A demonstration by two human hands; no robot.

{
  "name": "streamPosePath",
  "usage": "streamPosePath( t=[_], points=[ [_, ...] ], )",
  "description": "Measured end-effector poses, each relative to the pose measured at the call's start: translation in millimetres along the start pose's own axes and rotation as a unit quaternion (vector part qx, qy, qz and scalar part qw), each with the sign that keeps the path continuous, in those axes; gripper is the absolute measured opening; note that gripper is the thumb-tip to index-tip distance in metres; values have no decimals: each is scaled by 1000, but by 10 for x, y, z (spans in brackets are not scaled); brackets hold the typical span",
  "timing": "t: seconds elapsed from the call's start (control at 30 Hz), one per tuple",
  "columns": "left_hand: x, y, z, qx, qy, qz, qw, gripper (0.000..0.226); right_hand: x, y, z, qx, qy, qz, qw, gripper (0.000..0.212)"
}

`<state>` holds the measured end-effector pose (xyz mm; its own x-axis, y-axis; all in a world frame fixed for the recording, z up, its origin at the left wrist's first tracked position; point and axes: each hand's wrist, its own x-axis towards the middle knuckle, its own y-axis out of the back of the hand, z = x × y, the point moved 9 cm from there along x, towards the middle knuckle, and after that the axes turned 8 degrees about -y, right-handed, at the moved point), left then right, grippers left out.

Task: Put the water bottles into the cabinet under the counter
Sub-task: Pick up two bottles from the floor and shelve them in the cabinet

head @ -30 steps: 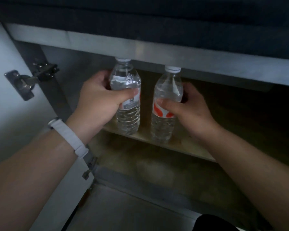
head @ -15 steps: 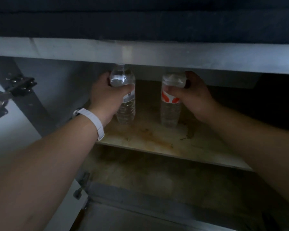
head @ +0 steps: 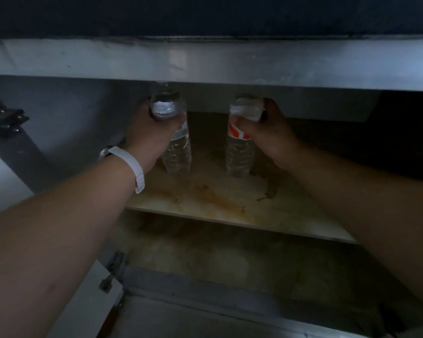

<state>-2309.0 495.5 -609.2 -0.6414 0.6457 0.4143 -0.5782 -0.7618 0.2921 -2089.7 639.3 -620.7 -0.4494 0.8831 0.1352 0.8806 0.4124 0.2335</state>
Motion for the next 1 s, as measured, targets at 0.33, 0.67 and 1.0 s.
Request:
streamPosePath(
  t=[0.33, 0.67, 1.0],
  points=[
    [-322, 39, -8, 1, -5, -77, 997, 37, -419, 29, 74, -55, -20, -10, 998, 51],
    [-1354, 408, -139, 197, -72, -105, 972, 61, -1130, -334, 380, -189, -52, -91, 976, 53],
    [-2097, 963, -394, 298, -41, -120, 946, 53, -1826, -1238, -31, -481, 177, -211, 833, 62]
  ],
)
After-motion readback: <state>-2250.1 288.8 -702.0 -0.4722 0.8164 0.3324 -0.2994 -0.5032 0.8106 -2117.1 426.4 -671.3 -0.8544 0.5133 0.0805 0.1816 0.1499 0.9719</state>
